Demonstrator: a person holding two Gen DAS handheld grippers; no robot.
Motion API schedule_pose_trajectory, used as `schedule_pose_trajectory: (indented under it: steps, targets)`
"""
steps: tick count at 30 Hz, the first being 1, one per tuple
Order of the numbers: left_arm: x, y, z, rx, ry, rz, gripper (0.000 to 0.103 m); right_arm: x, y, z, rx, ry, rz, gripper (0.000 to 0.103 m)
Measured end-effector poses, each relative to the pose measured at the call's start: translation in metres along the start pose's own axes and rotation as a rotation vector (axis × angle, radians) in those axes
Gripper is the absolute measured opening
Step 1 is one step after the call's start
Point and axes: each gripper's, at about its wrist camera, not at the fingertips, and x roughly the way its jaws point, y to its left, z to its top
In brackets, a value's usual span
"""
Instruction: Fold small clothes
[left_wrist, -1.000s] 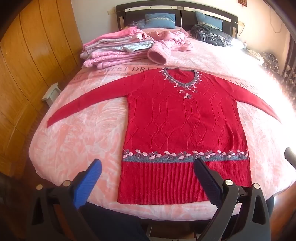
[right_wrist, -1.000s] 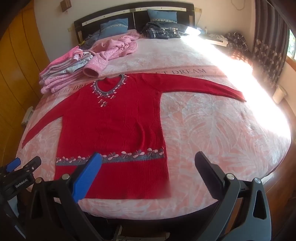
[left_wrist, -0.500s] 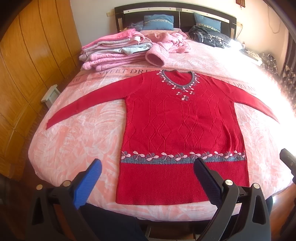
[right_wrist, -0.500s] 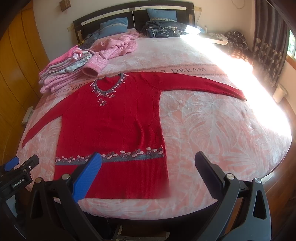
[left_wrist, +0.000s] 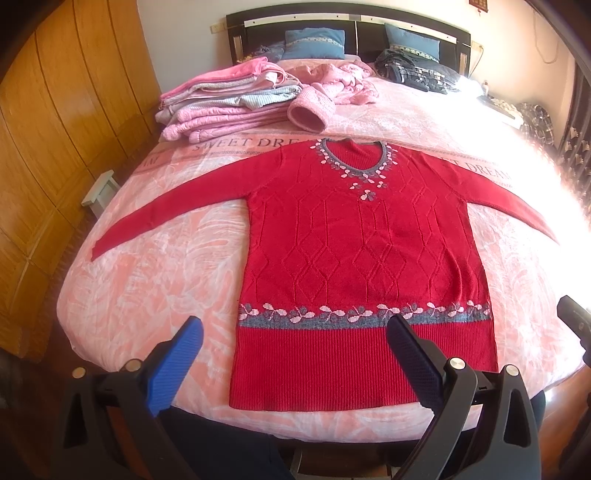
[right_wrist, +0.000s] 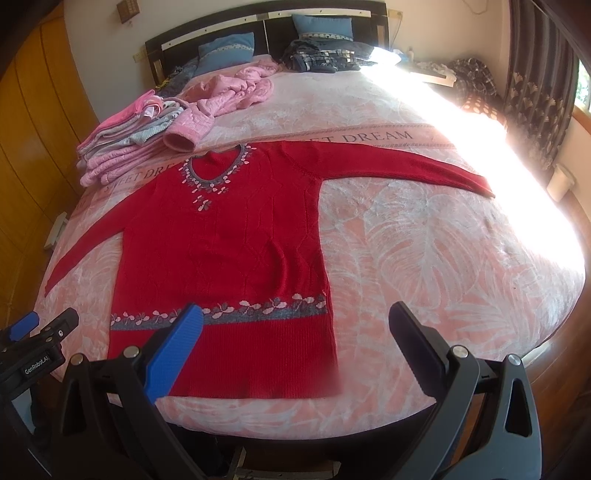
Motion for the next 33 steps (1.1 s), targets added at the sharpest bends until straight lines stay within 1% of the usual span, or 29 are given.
schedule_pose_trajectory:
  steps: [33]
  targets:
    - [0.0028, 0.0024, 0.0015, -0.003, 0.004, 0.012, 0.099, -0.0006, -0.0029, 0.0039, 0.005, -0.015, -0.002, 0.100]
